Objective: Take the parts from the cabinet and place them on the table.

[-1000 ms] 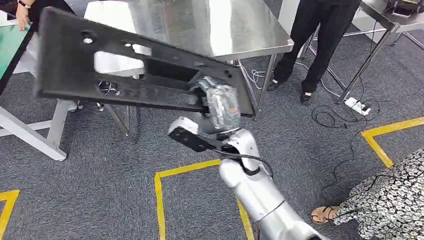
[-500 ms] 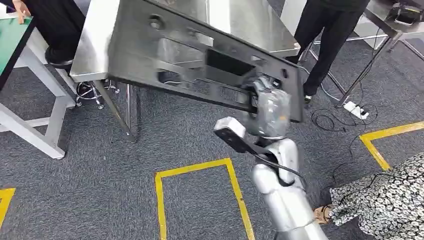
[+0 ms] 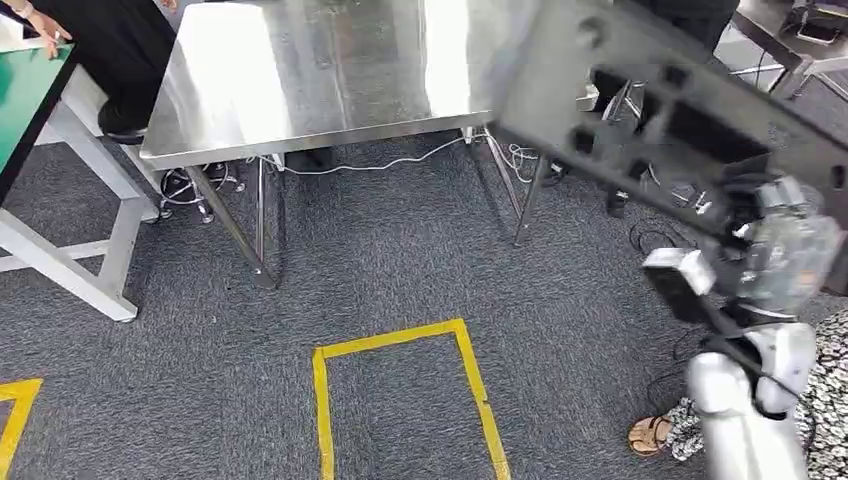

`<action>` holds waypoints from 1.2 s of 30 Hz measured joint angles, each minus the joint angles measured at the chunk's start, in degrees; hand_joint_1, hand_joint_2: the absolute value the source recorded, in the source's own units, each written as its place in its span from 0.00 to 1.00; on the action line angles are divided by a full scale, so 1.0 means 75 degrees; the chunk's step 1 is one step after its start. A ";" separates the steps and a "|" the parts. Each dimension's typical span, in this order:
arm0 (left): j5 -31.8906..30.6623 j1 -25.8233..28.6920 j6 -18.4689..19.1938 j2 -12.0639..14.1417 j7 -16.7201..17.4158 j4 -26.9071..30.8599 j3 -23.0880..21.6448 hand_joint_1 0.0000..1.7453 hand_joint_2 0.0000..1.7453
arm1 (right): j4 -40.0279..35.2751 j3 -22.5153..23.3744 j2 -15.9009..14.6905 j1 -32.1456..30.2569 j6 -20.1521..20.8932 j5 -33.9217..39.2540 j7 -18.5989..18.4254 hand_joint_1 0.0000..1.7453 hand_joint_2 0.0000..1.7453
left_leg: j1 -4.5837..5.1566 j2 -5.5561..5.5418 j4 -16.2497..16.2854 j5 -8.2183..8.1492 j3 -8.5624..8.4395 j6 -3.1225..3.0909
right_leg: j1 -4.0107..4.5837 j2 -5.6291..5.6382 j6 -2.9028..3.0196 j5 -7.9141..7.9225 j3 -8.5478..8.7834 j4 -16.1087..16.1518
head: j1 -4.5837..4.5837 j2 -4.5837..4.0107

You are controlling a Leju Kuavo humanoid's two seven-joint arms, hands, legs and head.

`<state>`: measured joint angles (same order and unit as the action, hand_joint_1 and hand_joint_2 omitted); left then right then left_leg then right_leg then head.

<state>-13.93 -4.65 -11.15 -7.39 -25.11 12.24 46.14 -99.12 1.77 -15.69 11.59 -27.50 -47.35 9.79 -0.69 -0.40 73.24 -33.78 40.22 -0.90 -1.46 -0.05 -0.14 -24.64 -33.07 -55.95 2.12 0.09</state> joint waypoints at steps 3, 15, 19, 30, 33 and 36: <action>0.0079 0.0029 0.0023 0.0003 0.0059 -0.0006 -0.0006 0.00 1.00 | -0.0091 0.0137 -0.0140 -0.0111 0.0006 0.0345 0.0082 1.00 1.00 | 0.0012 0.0013 -0.0073 0.0285 -0.0005 -0.0064 | 0.0067 0.0011 0.0005 -0.0006 0.0019 0.0001 | 0.0006 0.0000; 0.0108 0.0042 -0.0003 0.0079 0.0190 -0.0003 -0.0009 0.00 1.00 | -0.0233 0.0114 -0.0035 -0.0119 0.0023 0.0537 0.0187 1.00 1.00 | 0.0171 0.0106 -0.2690 0.1406 -0.1252 -0.0713 | 0.0041 0.0006 -0.0123 -0.0759 -0.0834 -0.1631 | -0.0067 0.0000; 0.0102 0.0054 0.0000 0.0003 0.0190 -0.0009 -0.0009 0.00 1.00 | -0.0233 0.0094 0.0017 -0.0137 0.0017 0.0412 0.0210 1.00 1.00 | 0.0065 0.0060 -0.2579 0.1355 -0.1205 -0.0518 | -0.0167 -0.0004 -0.0532 -0.0493 -0.0690 -0.1407 | -0.0055 0.0000; 0.0102 0.0057 -0.0012 0.0023 0.0190 -0.0006 -0.0009 0.00 1.00 | -0.0312 0.0059 0.0102 -0.0184 0.0006 0.0374 0.0227 1.00 1.00 | -0.0066 0.0027 -0.0199 0.0044 -0.0101 -0.0026 | -0.0157 0.0060 -0.0219 -0.0201 -0.0023 -0.0260 | -0.0050 0.0000; 0.0102 0.0064 -0.0012 0.0023 0.0190 -0.0006 -0.0009 0.00 1.00 | -0.0312 0.0059 0.0134 -0.0191 0.0006 0.0371 0.0225 1.00 1.00 | -0.0032 0.0025 0.0383 0.0074 0.0269 -0.0162 | -0.0019 0.0064 -0.0204 -0.0212 -0.0014 -0.0261 | -0.0047 0.0000; 0.0102 0.0055 -0.0009 0.0023 0.0190 -0.0006 -0.0009 0.00 1.00 | -0.0344 0.0059 0.0134 -0.0189 0.0006 0.0359 0.0228 1.00 1.00 | 0.0214 0.0012 -0.1537 0.1070 -0.0654 -0.0715 | 0.0113 0.0083 -0.0171 -0.0228 0.0050 -0.0234 | -0.0041 0.0000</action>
<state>-13.16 -4.24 -11.21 -7.21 -23.69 12.20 46.07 -101.70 2.21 -14.69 10.16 -27.45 -44.65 11.50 0.92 -0.31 61.72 -25.76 35.32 -6.26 -0.61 0.57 -1.42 -26.35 -32.70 -57.70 1.81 0.09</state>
